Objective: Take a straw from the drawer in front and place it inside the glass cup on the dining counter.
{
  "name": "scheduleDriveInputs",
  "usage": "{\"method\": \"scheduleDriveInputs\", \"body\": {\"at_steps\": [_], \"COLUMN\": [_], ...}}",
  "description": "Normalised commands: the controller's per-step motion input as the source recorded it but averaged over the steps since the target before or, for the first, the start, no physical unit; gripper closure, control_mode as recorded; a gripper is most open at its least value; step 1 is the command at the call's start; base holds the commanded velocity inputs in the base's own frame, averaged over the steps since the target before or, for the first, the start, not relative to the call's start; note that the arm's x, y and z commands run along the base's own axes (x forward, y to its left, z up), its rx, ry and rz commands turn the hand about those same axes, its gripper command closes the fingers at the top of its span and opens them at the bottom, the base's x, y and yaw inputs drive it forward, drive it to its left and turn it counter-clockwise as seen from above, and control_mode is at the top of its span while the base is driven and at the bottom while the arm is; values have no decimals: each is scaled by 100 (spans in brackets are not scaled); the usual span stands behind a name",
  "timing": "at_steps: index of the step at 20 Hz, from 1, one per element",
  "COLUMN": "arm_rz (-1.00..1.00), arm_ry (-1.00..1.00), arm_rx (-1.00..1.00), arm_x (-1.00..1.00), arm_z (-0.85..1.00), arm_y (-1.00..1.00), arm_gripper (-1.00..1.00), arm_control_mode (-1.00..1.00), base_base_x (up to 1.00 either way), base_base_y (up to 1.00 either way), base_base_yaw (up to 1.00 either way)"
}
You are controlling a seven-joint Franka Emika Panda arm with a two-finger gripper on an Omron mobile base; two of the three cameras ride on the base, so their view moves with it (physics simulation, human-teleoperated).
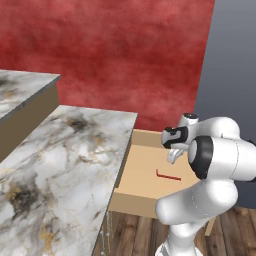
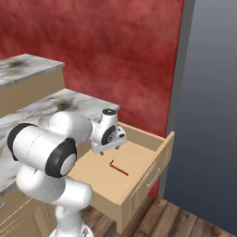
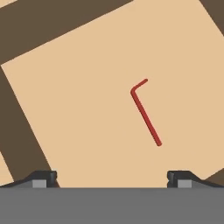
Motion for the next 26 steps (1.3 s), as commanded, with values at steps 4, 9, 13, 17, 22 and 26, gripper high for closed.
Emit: {"method": "scheduleDriveInputs", "body": {"at_steps": [4,9,13,17,22,26], "arm_rz": [6,5,4,3,3,3], "arm_ry": [0,0,0,0,-1,-3], "arm_rx": [-2,-3,-5,-6,-6,-3], "arm_x": [7,2,0,0,2,4], "arm_z": [-1,-1,-7,-12,-14,-14], "arm_y": [0,0,0,0,0,0], "arm_gripper": [-100,-100,-100,-100,-100,-100], "arm_control_mode": [-100,-100,-100,-100,-100,-100], "base_base_x": [0,0,0,0,0,0], "base_base_y": [0,0,0,0,0,0], "base_base_yaw": [0,0,0,0,0,0]}}
